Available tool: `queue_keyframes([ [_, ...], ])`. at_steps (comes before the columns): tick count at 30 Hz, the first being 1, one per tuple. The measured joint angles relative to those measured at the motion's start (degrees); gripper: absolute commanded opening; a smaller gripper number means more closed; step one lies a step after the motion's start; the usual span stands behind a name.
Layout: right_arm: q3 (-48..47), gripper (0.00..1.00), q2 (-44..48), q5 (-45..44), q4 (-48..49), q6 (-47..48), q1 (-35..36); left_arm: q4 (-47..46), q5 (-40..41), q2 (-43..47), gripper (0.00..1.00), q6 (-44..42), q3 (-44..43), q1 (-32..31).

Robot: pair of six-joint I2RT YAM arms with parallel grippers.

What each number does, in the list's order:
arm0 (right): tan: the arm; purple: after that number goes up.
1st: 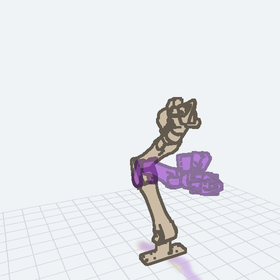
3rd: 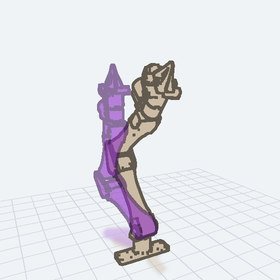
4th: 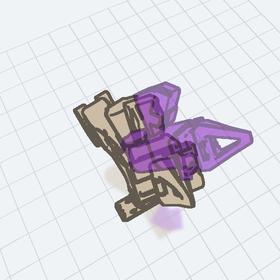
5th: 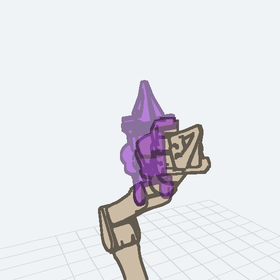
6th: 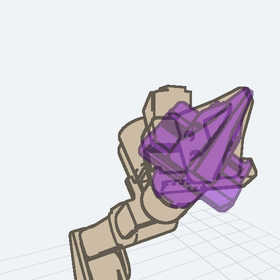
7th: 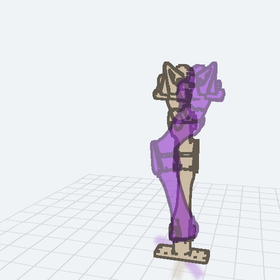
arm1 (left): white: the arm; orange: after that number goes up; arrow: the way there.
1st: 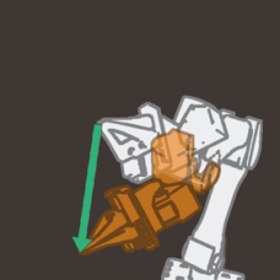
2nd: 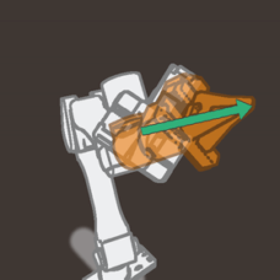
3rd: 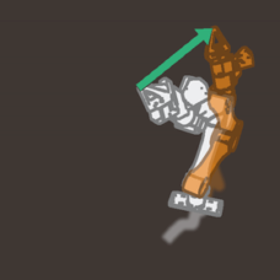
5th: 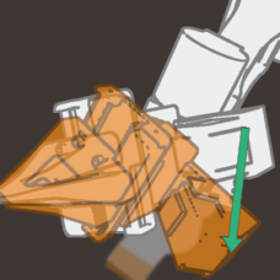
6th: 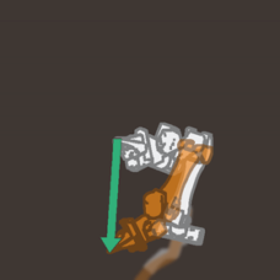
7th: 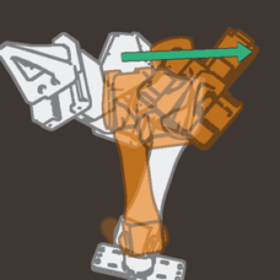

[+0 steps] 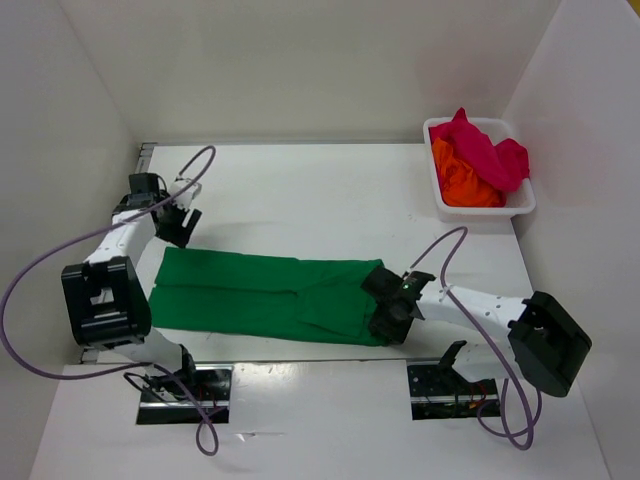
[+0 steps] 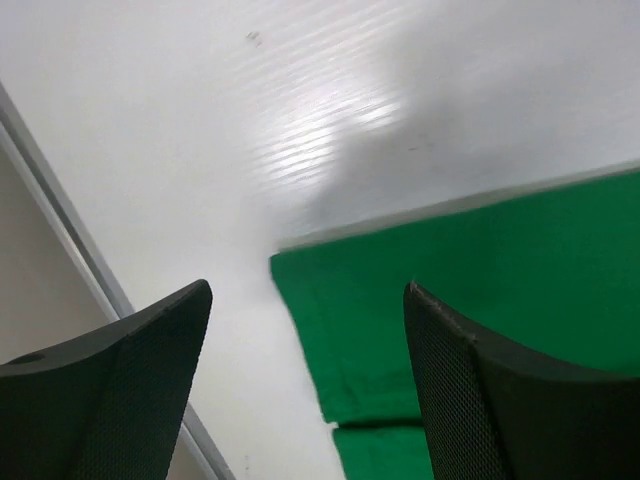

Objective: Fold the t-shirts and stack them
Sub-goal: Rotate the tshirt 90 degrees

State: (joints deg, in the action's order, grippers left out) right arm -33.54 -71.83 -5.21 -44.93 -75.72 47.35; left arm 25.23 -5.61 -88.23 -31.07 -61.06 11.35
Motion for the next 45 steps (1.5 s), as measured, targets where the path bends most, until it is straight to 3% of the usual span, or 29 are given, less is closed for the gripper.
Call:
queue_keyframes([
  [6, 0.2, 0.41, 0.3, -0.3, 1.6, 0.3, 0.0, -1.1, -0.3, -7.4, 0.86, -0.7, -1.3, 4.5],
  [9, 0.1, 0.32, 0.1, -0.4, 2.2, 0.6, 0.0, -1.3, -0.3, -10.9, 0.86, -1.8, -1.3, 5.4],
  [11, 0.0, 0.24, -0.4, -0.4, 2.6, 0.8, 0.0, -1.7, -0.3, -12.5, 0.78, -2.0, -1.3, 6.4],
  [13, -0.7, 0.15, -1.5, -0.1, 3.1, 1.3, -0.1, -2.3, -0.8, -13.0, 0.62, -1.9, -1.3, 7.3],
  [17, -2.3, 0.0, -4.0, 1.2, 3.6, 3.6, -2.3, -4.0, -0.5, -13.1, 0.55, -2.4, -1.2, 8.2],
  [25, -10.7, 0.0, -13.7, 1.8, 4.7, 13.9, -13.0, -5.5, -3.7, -13.0, 0.53, -3.3, -0.2, 13.4],
  [31, -30.7, 0.0, -31.9, 1.1, 5.0, 25.9, -20.3, -4.2, -5.2, -12.5, 0.56, -3.2, 0.1, 17.3],
  [40, -67.4, 0.0, -56.4, -8.3, 5.1, 39.5, -23.8, 1.0, -6.1, -7.6, 0.6, -2.1, 2.3, 18.0],
  [43, -85.2, 0.05, -67.3, -13.2, 3.5, 44.2, -24.7, 2.4, -6.6, -7.1, 0.61, -0.5, 2.3, 17.9],
  [45, -99.7, 0.15, -75.9, -16.4, 1.9, 46.9, -25.1, 3.6, -6.6, -7.1, 0.62, 0.2, 2.3, 17.7],
])
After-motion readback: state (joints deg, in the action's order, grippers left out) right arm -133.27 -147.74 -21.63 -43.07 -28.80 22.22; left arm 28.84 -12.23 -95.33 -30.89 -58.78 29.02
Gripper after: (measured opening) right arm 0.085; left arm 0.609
